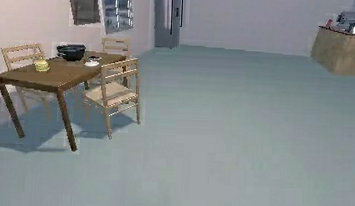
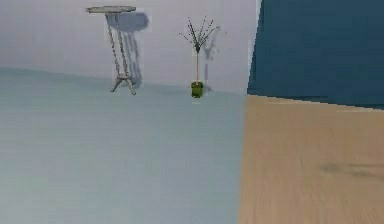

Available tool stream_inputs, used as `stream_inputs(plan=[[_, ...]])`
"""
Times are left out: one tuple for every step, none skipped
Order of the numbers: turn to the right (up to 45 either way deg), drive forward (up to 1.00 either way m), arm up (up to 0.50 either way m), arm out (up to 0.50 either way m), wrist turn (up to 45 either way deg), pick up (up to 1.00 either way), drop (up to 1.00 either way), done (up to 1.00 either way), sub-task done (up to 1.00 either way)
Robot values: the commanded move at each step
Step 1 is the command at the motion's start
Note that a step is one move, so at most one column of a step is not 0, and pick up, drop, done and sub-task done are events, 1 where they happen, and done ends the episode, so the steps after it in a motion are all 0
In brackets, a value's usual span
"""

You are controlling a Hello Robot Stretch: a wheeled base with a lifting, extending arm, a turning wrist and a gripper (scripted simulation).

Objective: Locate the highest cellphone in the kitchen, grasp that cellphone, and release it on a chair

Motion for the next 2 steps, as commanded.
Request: stream_inputs(plan=[[0.0, 1.00, 0.00, 0.00, 0.0, 0.00, 0.00, 0.00, 0.00], [3.0, 0.00, 0.00, 0.00, 0.0, 0.00, 0.00, 0.00, 0.00]])
